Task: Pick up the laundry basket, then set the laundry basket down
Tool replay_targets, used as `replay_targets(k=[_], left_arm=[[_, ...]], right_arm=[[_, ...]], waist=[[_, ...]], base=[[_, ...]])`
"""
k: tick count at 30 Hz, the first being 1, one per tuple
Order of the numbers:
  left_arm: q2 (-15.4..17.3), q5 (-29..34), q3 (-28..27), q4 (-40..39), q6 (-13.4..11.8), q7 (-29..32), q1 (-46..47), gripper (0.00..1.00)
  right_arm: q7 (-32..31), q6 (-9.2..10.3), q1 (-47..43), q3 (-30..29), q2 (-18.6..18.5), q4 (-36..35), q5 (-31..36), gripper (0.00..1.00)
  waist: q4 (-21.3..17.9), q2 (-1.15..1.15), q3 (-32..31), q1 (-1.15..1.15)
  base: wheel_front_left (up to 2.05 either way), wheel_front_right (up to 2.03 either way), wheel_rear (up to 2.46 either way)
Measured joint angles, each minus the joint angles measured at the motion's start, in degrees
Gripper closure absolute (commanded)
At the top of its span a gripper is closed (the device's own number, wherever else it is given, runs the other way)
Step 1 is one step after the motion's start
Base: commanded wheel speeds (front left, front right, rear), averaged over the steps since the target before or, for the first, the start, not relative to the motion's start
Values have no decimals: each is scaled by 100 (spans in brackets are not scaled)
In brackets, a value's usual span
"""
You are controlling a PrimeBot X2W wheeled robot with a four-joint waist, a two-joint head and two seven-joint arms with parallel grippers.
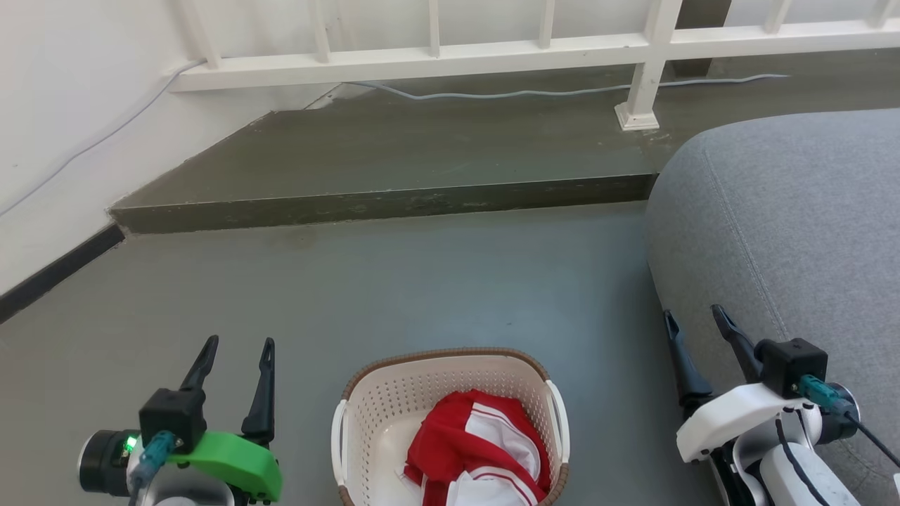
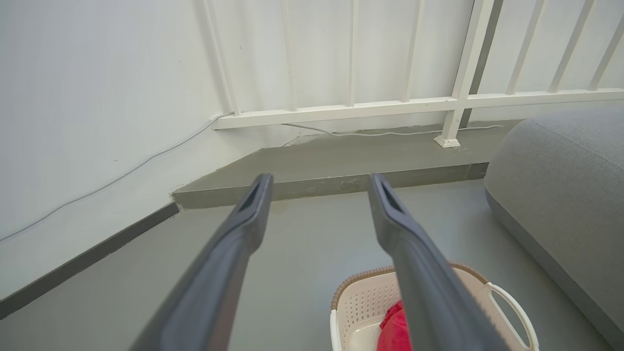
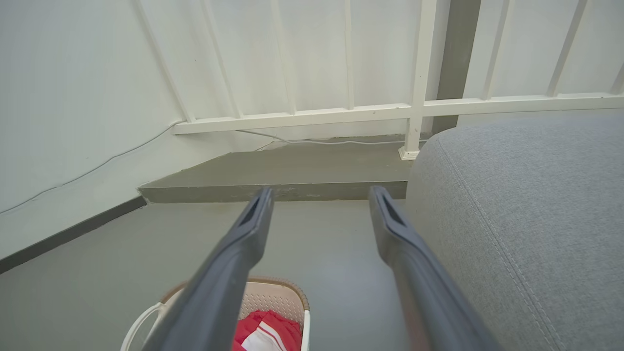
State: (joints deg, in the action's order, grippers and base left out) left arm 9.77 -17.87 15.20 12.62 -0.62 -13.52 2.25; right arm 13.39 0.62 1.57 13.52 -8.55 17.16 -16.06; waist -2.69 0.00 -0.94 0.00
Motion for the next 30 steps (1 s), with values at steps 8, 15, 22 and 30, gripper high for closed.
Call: replay_targets(k=[8,15,22,30], left_arm=[[1,277,15,143,-46,-74,0,0],[-1,278,-5,192,-46,-74,1,0],[-7,300,-27,252,-46,-74,4,0],[-51,310,-42,311,-43,-74,10,0]], right_arm=[[90,47,0,-12,112,10,237,0],[96,22,1,-37,115,27,263,0],[96,-11,2,-65,116,47,303,0],[96,-63,2,-124,122,75,365,0]], waist=[[-24,0,15,0],[-30,0,19,0],[-29,0,21,0],[-17,0,43,0]], base=[[0,0,0],[0,0,0],[0,0,0],[0,0,0]])
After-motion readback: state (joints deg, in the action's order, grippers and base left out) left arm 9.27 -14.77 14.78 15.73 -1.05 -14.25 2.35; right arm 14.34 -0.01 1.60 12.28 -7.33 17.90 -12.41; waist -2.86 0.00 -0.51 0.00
